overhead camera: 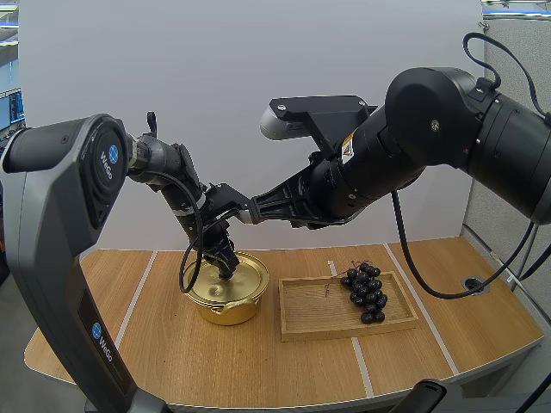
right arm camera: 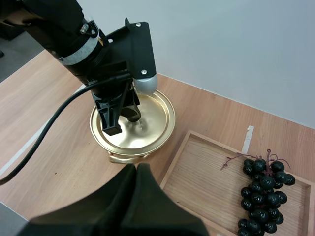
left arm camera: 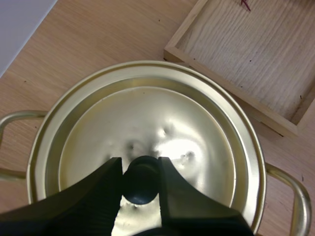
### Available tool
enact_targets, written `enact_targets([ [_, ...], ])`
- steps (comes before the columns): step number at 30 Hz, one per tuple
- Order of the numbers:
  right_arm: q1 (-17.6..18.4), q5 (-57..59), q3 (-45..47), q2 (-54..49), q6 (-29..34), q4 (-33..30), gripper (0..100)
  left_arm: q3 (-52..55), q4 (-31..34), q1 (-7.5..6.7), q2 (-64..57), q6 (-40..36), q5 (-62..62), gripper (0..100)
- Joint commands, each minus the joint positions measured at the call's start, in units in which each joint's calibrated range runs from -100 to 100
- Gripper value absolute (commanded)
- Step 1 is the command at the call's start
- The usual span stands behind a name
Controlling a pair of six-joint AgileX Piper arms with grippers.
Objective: Open the pot, put the pineapple inside, and close it
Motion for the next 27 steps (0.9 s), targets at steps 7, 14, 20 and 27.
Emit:
enact_targets([
  [7,0.0,-0.2,0.2,-0.6,-0.1,-0.2,0,-3.0,-0.6,-0.07,0.3,-0.7,18.2,100],
  [14,0.0,-0.2,0.2,-0.6,-0.1,-0.2,0,-14.0,1.4,-0.07,-3.3,-6.5,18.2,100],
  [20,0.0,-0.2,0.2,-0.6,-0.1,-0.1,0,-24.8,5.8,-0.07,-14.2,-7.6,18.2,100],
  [27,0.0,-0.2,0.2,-0.6,-0.1,-0.1,0,-37.3,9.6,-0.07,-26.9,-9.2,18.2,100],
])
